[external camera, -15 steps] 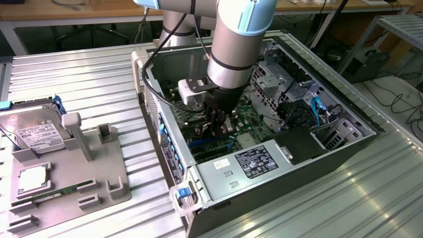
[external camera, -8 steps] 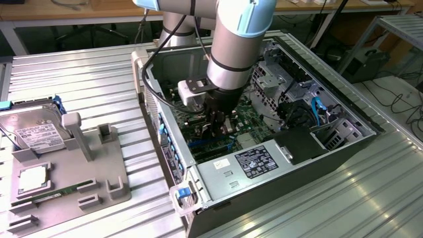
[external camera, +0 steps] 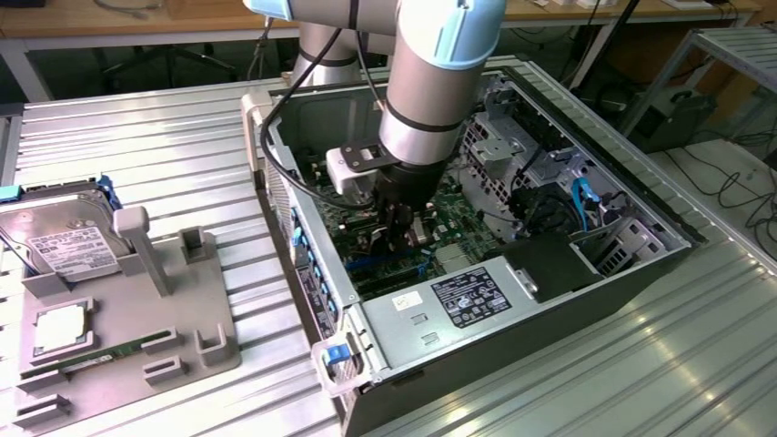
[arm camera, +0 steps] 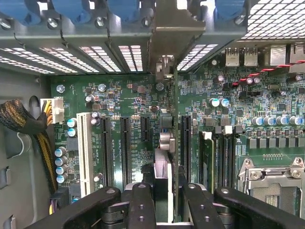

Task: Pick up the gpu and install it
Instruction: 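Insert the gpu into the slot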

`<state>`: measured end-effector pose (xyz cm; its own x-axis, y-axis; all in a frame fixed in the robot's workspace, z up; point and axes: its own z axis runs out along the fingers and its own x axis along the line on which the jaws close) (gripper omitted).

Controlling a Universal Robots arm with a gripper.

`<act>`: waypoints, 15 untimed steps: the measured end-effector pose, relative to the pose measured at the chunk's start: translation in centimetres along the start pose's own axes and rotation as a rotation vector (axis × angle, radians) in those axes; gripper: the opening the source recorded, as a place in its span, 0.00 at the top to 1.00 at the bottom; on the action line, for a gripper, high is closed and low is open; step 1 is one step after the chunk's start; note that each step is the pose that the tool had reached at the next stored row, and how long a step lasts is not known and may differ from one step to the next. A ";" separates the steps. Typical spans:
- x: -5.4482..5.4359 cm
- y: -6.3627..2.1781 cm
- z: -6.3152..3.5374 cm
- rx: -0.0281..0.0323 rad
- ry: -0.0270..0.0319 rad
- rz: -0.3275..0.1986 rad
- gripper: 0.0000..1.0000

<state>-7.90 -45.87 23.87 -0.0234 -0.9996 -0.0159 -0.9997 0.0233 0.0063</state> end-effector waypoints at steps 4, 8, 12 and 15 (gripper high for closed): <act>-0.1 0.00 0.01 0.0000 -0.0001 -0.001 0.72; -0.1 0.00 0.02 -0.0001 0.0001 -0.001 0.72; -0.1 0.01 0.36 -0.0003 -0.0011 -0.001 0.72; -0.1 0.01 0.44 -0.0015 -0.0005 -0.001 0.72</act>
<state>-7.91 -45.79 23.43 -0.0226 -0.9996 -0.0164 -0.9997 0.0225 0.0077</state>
